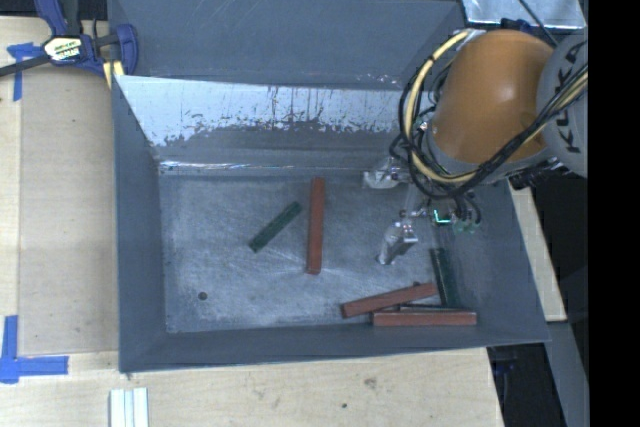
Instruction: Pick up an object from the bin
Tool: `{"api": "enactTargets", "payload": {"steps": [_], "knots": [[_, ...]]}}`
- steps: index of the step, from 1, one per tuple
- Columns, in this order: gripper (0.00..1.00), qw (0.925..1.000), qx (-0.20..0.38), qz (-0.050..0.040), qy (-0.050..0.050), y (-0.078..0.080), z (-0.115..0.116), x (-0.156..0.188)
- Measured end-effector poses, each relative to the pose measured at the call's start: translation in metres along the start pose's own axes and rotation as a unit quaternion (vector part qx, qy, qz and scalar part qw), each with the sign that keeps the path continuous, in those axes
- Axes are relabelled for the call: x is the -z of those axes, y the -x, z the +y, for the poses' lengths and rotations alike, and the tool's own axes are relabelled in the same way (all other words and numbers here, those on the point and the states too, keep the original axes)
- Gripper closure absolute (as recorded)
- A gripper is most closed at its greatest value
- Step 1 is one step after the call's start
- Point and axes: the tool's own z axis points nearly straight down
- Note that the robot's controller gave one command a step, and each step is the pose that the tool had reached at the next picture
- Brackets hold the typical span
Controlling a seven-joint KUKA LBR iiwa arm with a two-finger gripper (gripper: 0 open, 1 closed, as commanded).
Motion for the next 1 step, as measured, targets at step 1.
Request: {"api": "enactTargets", "payload": {"steps": [1], "knots": [[0.00, 1.0000, 0.000, -0.0042, 0.000, 0.0018, 0.0000, 0.0044]]}}
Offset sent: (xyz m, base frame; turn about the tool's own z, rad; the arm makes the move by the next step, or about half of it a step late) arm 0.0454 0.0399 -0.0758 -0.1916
